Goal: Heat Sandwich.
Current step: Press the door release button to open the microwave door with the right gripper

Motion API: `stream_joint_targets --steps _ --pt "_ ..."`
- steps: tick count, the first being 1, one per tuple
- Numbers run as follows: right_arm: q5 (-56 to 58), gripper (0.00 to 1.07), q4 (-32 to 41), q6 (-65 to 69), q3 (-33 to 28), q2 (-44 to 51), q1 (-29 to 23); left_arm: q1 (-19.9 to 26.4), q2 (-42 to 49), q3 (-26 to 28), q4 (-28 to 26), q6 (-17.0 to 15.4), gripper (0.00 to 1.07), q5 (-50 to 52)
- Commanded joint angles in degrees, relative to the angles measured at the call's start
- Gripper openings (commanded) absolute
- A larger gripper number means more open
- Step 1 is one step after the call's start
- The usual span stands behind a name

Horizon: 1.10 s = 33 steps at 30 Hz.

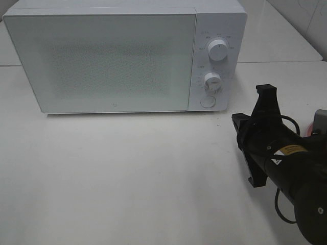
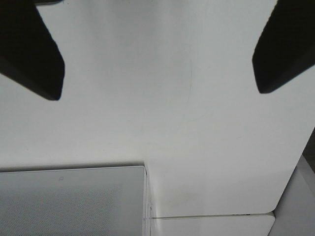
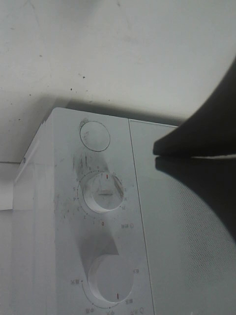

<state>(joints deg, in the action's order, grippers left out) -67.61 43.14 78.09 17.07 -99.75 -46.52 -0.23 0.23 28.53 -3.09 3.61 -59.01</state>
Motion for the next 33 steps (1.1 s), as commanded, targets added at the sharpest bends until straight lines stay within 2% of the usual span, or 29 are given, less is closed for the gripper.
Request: stream_joint_targets --steps 1,8,13,22,33 --pt "-0.06 0.01 -0.46 0.29 0.34 -0.52 -0.23 -0.06 1.55 -0.17 -0.11 -0.17 1.00 0.06" --pt "0.86 0.01 0.46 0.69 1.09 -3.27 -0.11 -0.06 1.55 -0.17 -0.11 -0.17 1.00 0.06" --pt "1.26 0.01 -0.40 0.69 3.90 -5.90 0.11 -0.06 1.55 -0.17 -0.11 -0.17 1.00 0.06" --pt "10.20 0.02 -7.62 0.57 12.66 -10.54 7.62 -0.06 1.55 -0.17 -0.11 -0.17 1.00 0.06" --pt "13.92 0.00 -9.85 0.06 19.19 -14.67 11.69 -0.06 1.55 -0.17 -0.11 -0.17 1.00 0.06"
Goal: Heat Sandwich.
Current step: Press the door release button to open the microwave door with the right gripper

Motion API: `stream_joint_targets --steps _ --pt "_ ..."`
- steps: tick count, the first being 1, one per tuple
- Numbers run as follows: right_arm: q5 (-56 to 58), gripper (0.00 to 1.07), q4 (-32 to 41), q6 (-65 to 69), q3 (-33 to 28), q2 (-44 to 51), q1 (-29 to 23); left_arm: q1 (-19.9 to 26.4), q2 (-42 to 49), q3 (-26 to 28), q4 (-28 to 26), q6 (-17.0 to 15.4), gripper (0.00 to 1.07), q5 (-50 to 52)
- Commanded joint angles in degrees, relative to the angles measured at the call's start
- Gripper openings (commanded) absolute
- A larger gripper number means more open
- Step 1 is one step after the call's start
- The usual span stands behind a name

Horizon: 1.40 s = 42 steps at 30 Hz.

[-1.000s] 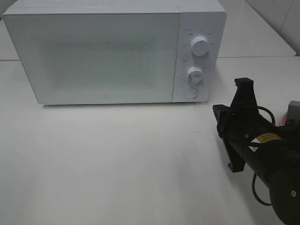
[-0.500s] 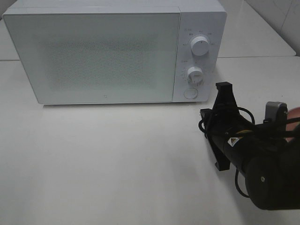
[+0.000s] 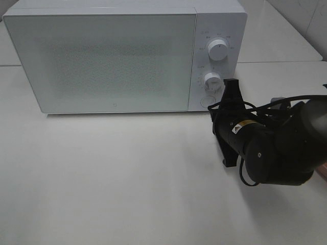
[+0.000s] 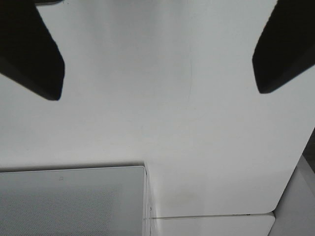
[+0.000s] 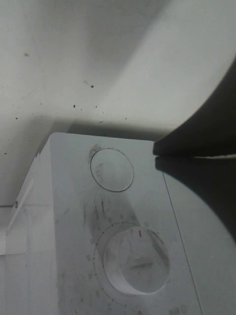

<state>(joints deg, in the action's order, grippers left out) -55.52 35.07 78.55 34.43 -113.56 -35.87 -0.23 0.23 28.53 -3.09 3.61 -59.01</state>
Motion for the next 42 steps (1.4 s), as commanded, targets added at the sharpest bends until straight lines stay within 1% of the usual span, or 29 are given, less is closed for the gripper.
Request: stream_joint_targets --steps 1,5,8,15,22,26,33,42 --pt "2.29 0.00 -2.12 -0.40 2.58 -1.32 1.55 -0.06 1.55 -0.17 -0.11 -0.17 1.00 0.06" --pt "2.29 0.00 -3.61 -0.40 4.98 -2.86 2.86 -0.06 1.55 -0.17 -0.11 -0.17 1.00 0.06" --pt "2.41 0.00 -3.44 -0.40 7.10 -4.35 3.32 -0.06 1.55 -0.17 -0.11 -0.17 1.00 0.06" --pt "2.69 0.00 -2.98 -1.60 9.28 -5.33 4.64 -0.06 1.55 -0.17 -0.11 -0.17 1.00 0.06" --pt "6.65 0.00 -4.07 -1.26 12.49 -7.33 6.07 -0.06 1.55 -0.17 -0.11 -0.17 1.00 0.06" --pt "6.30 0.00 -2.98 -1.55 13.18 -8.08 6.59 -0.06 1.55 -0.17 -0.11 -0.17 1.00 0.06" --pt "3.38 0.00 -3.15 -1.72 14.09 -8.65 7.22 -0.06 1.55 -0.17 -0.11 -0.17 1.00 0.06" --pt "-2.52 0.00 -5.61 -0.80 14.50 -8.48 7.22 -0.06 1.55 -0.17 -0.11 -0.17 1.00 0.06"
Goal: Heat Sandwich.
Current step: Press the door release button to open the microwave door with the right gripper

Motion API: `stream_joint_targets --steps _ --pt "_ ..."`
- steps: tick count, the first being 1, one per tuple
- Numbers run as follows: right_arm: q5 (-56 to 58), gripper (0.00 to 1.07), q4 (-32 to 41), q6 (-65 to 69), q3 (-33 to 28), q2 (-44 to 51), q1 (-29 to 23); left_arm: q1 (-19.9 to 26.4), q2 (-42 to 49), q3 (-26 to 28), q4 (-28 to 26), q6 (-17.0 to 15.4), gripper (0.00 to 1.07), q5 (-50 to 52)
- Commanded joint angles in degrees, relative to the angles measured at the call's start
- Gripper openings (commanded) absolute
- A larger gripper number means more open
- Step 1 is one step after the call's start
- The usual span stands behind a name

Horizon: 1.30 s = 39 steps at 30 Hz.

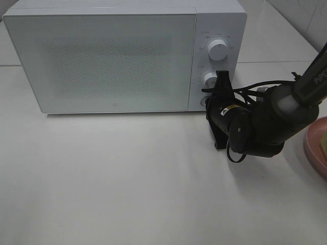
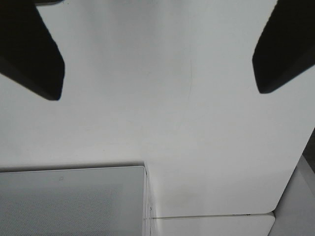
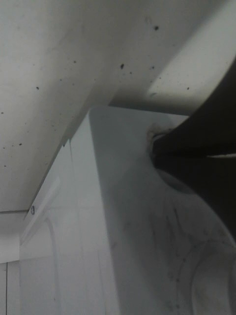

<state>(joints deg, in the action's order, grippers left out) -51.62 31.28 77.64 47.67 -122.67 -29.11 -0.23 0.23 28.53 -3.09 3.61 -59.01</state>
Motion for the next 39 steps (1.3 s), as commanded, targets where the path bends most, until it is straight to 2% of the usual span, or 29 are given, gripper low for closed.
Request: stream_joint_targets --steps 1,11,21,39 --pt "-6.42 0.00 -1.83 0.11 1.26 0.63 0.46 -0.06 1.55 -0.17 -0.11 -0.17 1.00 0.06" --pt "-11.00 0.00 -3.38 1.49 3.27 0.46 0.46 -0.06 1.55 -0.17 -0.11 -0.17 1.00 0.06" --pt "-13.58 0.00 -0.80 -0.86 10.20 -3.38 1.83 -0.06 1.55 -0.17 -0.11 -0.17 1.00 0.06" --pt "-10.08 0.01 -1.38 -0.97 10.71 -3.38 1.78 -0.06 1.55 -0.17 -0.11 -0.17 1.00 0.06"
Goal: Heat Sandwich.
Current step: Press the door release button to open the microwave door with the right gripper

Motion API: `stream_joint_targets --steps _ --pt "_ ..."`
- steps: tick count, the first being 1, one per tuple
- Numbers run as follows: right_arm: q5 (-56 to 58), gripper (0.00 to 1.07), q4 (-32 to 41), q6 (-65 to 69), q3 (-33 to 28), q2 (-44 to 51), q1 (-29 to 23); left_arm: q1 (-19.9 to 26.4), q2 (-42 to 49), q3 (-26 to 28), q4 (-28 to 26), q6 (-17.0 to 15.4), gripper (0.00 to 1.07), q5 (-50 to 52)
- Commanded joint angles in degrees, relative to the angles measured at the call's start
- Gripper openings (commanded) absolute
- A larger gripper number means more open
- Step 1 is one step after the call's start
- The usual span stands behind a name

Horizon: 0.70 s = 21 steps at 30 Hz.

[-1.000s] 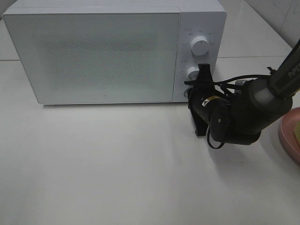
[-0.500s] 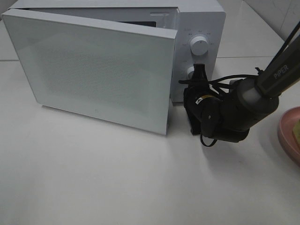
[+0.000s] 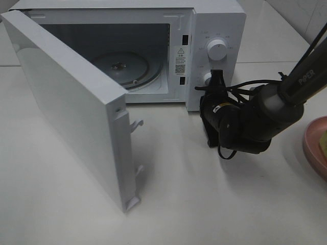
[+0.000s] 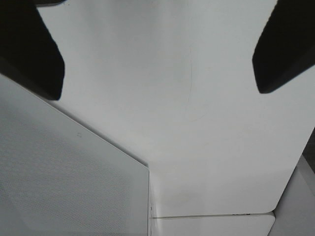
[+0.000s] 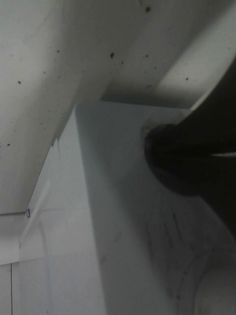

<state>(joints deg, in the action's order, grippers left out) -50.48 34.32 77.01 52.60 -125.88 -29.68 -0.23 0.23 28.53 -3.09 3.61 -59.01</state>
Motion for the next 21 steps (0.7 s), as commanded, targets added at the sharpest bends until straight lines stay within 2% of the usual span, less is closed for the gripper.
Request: stream_joint_targets --steps 1,11,21 --pt "-10.60 0.01 -4.41 -0.17 5.79 -0.17 2.35 -0.06 1.55 -0.17 -0.11 -0.17 1.00 0.06" --pt "-2.98 0.01 -4.18 -0.17 5.56 2.06 2.29 -0.06 1.55 -0.17 -0.11 -0.17 1.00 0.06" --pt "2.46 0.02 -3.95 -0.11 0.57 5.44 2.23 -0.06 1.55 -0.17 -0.11 -0.17 1.00 0.06"
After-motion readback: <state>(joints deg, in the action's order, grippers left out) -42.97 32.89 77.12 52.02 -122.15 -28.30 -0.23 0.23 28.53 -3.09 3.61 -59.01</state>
